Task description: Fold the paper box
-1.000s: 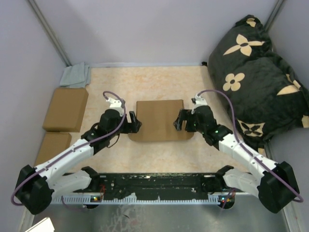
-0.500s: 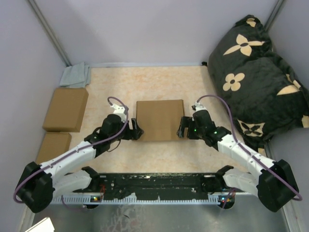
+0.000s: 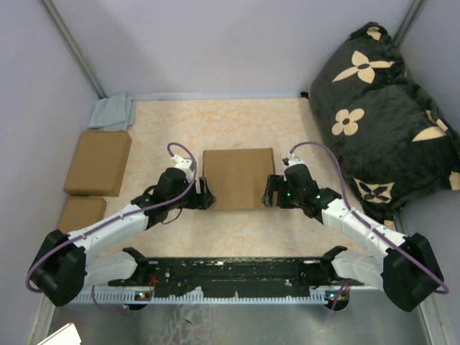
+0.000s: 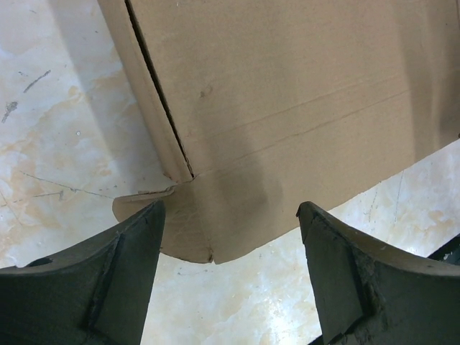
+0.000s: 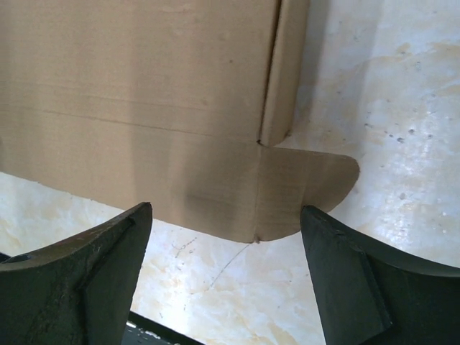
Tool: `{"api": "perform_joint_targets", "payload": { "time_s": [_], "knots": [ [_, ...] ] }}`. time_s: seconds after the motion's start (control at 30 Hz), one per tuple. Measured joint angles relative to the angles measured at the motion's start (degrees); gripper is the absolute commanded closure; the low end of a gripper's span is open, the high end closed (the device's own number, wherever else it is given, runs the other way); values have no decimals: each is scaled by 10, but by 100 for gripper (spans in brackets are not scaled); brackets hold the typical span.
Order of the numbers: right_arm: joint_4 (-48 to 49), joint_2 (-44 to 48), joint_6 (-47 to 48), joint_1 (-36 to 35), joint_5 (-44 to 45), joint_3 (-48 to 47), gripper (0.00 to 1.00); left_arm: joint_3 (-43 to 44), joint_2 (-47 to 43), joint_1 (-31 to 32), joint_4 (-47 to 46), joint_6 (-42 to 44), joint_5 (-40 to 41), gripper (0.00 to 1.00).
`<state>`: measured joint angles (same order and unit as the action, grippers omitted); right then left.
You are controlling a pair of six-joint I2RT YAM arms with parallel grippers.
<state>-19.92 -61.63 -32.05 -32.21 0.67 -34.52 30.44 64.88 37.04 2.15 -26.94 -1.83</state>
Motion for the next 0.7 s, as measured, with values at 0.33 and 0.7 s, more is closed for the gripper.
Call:
{"api": "perform_joint_targets", "payload": {
  "time_s": [0.33,0.7],
  "knots": [
    [21,-26,1,-47,-2,0,19,8,6,4,19,4,-18,21],
    [10,-30,12,-55,35,-3,15,15,20,5,39,13,-4,20]
  ]
}}
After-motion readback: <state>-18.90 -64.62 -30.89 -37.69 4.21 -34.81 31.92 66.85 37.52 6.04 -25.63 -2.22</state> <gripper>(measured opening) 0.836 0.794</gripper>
